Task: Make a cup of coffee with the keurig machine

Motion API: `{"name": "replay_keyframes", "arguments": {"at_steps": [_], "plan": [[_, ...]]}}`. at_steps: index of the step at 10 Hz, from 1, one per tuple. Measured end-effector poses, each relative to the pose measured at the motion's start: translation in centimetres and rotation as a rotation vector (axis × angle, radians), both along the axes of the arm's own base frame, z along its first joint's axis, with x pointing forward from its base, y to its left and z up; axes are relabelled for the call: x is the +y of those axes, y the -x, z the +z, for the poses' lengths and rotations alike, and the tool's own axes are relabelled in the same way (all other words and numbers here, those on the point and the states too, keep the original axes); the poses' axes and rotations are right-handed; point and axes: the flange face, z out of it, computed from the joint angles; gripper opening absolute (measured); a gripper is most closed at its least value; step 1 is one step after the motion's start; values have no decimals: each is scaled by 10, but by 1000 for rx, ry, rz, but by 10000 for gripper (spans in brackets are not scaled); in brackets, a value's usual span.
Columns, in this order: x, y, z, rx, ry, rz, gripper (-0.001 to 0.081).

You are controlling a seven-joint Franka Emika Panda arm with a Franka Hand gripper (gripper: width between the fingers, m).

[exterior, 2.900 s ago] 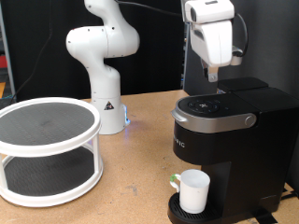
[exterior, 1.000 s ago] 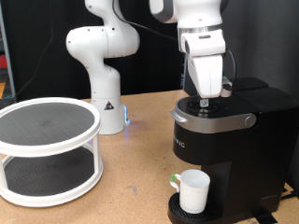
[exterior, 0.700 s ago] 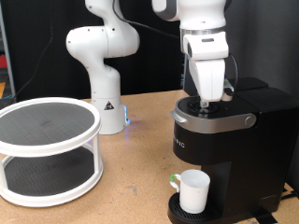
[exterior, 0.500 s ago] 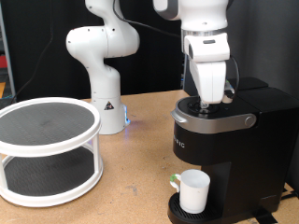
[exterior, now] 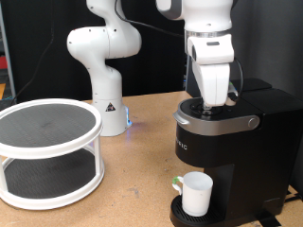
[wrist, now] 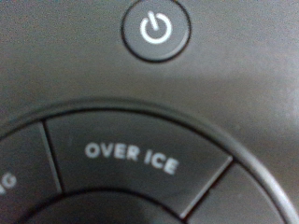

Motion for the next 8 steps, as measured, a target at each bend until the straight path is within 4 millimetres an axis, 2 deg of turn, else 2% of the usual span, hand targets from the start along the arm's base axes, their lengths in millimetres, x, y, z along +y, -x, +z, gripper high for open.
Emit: {"name": "replay_keyframes", "arguments": {"at_steps": [3, 6, 8], "plan": [[2, -2, 0, -92, -88, -55, 7], [1, 9, 1, -128, -155, -51, 7], [0, 18, 13, -149, -179, -49, 7]]}}
